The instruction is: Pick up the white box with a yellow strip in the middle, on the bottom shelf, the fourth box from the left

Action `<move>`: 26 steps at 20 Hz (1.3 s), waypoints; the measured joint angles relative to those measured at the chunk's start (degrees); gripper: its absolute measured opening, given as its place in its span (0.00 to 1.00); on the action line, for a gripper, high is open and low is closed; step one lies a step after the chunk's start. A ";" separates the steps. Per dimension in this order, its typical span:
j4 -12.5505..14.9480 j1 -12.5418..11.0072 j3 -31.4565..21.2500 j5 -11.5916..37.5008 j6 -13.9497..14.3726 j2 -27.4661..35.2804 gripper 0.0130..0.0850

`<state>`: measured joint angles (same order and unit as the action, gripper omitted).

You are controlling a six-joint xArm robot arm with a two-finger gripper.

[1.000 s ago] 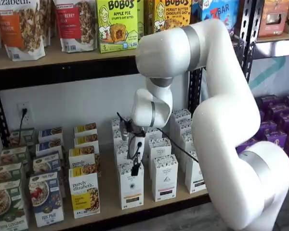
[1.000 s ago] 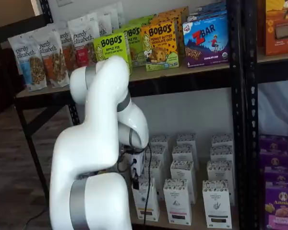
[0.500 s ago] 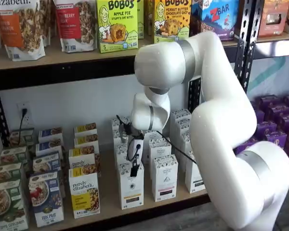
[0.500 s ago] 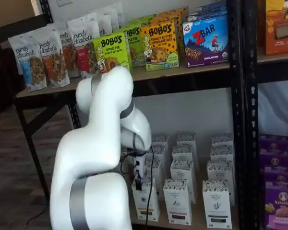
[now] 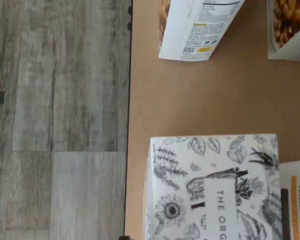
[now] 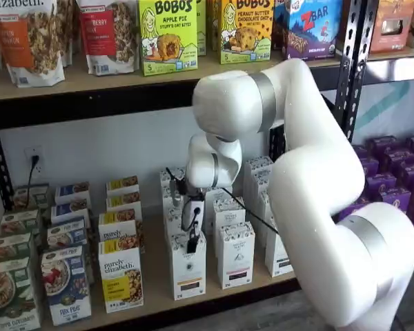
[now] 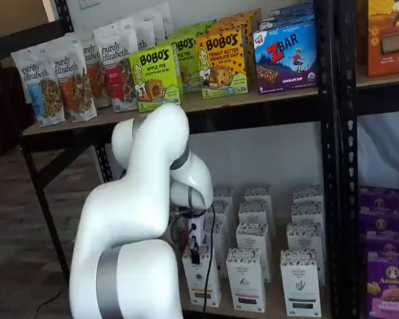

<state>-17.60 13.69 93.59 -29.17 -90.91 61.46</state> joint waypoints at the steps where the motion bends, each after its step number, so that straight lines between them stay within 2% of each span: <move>1: 0.68 0.04 0.50 -0.10 0.63 0.43 1.00; 6: 5.08 -0.14 4.14 -4.36 4.42 2.56 1.00; 13: 8.15 -0.44 5.10 -5.70 6.71 3.51 1.00; 18: 7.84 -0.45 4.04 -5.05 6.36 3.29 1.00; 23: 4.79 -0.27 1.75 -1.41 3.71 2.72 1.00; 26: 5.38 -0.16 0.90 0.35 4.24 2.60 1.00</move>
<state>-12.22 13.52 94.49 -28.82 -86.67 64.07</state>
